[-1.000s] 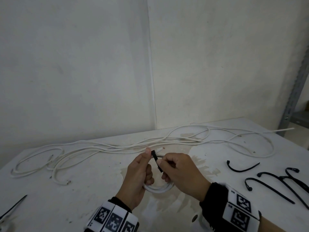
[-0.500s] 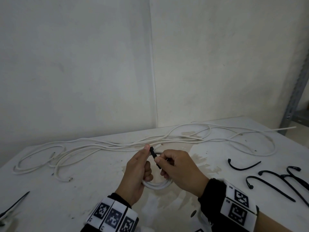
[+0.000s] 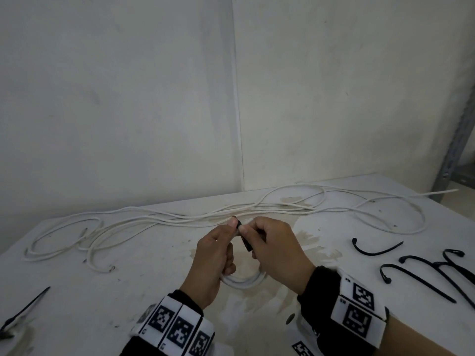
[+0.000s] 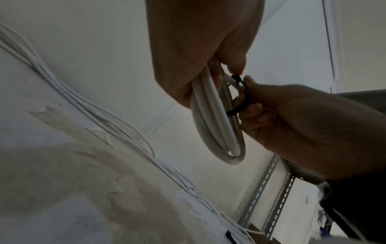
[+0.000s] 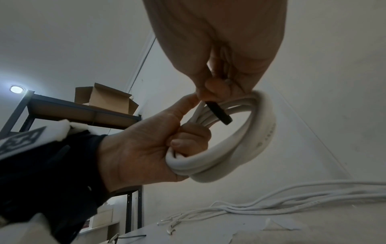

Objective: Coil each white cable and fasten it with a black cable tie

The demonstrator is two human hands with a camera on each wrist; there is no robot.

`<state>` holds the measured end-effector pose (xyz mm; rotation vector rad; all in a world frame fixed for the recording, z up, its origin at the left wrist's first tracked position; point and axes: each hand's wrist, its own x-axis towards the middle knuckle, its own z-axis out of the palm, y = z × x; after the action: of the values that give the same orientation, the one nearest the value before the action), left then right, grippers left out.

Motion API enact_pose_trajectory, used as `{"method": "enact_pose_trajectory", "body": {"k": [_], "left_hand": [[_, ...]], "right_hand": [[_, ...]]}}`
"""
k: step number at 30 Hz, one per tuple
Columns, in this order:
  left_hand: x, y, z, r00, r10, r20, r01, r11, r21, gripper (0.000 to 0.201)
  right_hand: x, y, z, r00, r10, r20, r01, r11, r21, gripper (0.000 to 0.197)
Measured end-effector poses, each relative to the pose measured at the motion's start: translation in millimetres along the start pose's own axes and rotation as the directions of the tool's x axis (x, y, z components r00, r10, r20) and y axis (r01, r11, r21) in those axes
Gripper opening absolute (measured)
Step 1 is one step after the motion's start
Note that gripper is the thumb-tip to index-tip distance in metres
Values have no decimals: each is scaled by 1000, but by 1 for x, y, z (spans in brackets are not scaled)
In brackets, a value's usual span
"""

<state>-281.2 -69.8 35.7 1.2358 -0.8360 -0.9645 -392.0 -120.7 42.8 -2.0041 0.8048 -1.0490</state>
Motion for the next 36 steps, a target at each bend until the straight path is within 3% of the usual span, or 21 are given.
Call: {"method": "enact_pose_trajectory", "body": {"k": [4, 10, 15, 19, 22, 24, 27, 30, 36], "left_hand": [[-2, 2, -4, 1000, 8, -26, -9, 999, -34, 38], [-1, 6, -8, 994, 36, -102, -44, 996, -78, 27], [-3, 8, -3, 992, 87, -94, -88, 996, -7, 22], [-3, 10, -10, 993, 74, -97, -74, 997, -3, 26], [-5, 11, -16, 994, 59, -90, -61, 998, -21, 16], [-6, 9, -16, 996, 58, -61, -58, 998, 2, 17], [-9, 10, -11, 999, 46, -18, -45, 997, 55, 12], [-11, 12, -9, 999, 37, -15, -36, 995, 96, 14], [-14, 17, -2, 999, 50, -7, -48, 990, 131, 12]], "right_hand": [[-1, -6, 5, 1000, 11, 7, -12, 991, 134, 27], [-6, -5, 8, 999, -10, 38, 5, 992, 125, 14], [-4, -7, 11, 995, -37, -89, 52, 983, 174, 17], [-3, -12, 5, 997, -26, -72, 41, 974, 223, 19], [2, -14, -9, 978, -56, -199, 92, 980, 178, 15], [9, -18, -15, 990, -52, -130, 78, 977, 200, 11], [12, -22, -14, 993, -46, 106, 17, 965, 260, 16], [12, -26, -17, 986, -65, 155, 29, 975, 222, 20], [20, -31, -22, 994, -108, -31, 112, 980, 164, 25]]}}
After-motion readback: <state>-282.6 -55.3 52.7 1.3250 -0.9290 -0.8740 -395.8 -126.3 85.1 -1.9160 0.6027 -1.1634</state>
